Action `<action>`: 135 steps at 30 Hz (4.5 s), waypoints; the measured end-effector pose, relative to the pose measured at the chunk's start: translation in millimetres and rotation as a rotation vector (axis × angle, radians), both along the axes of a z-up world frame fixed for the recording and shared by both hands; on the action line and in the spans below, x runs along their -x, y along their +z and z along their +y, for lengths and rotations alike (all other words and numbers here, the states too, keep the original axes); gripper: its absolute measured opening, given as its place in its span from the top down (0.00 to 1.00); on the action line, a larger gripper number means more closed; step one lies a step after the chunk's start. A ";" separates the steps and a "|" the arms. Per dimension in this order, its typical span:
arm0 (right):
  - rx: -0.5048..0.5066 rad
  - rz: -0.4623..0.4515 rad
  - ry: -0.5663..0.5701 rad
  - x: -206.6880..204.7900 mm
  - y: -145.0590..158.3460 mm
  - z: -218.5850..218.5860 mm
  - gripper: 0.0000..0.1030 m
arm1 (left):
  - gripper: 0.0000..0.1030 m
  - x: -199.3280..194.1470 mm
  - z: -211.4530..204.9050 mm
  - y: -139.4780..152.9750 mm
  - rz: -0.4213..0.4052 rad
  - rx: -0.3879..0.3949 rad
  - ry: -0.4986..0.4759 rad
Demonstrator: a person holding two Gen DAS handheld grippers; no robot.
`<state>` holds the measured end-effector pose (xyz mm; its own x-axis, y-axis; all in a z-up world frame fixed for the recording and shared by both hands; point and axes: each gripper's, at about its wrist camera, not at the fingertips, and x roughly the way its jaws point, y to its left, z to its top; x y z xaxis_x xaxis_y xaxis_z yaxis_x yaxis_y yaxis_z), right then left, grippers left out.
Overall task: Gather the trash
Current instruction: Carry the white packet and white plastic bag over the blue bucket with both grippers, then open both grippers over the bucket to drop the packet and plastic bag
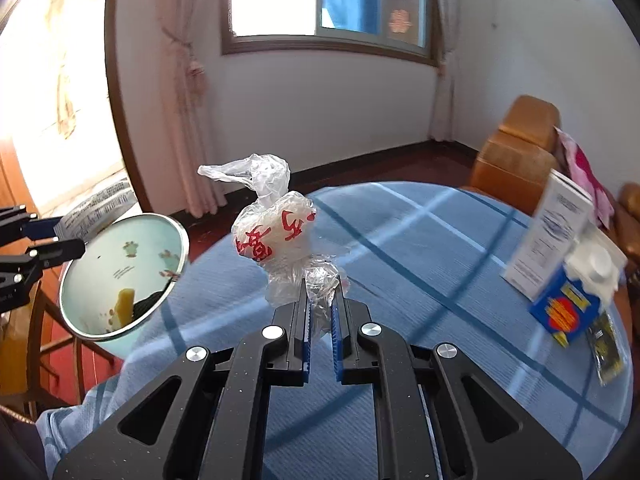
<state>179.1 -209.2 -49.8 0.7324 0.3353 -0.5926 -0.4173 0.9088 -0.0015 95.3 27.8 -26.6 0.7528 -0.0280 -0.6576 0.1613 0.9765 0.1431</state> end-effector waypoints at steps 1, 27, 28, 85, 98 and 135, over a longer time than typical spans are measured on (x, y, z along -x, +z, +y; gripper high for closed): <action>0.005 -0.003 0.009 0.3 -0.2 3.6 0.91 | 0.67 2.1 5.9 0.6 -0.006 -0.004 0.010; 0.068 -0.047 0.196 1.2 -1.4 83.3 0.91 | 0.67 20.7 56.5 1.8 -0.021 -0.029 0.132; 0.069 -0.048 0.198 1.5 -1.3 84.0 0.91 | 0.67 20.7 56.6 1.3 -0.020 -0.031 0.134; 0.128 -0.104 0.315 19.0 -3.7 113.9 0.91 | 0.67 24.7 60.7 -5.1 -0.016 -0.053 0.180; 0.137 -0.111 0.329 23.5 -6.5 117.9 0.91 | 0.67 25.3 61.9 -7.0 -0.016 -0.050 0.184; 0.028 -0.159 0.134 52.9 13.2 42.4 0.45 | 0.19 48.2 47.5 26.0 -0.140 0.005 0.176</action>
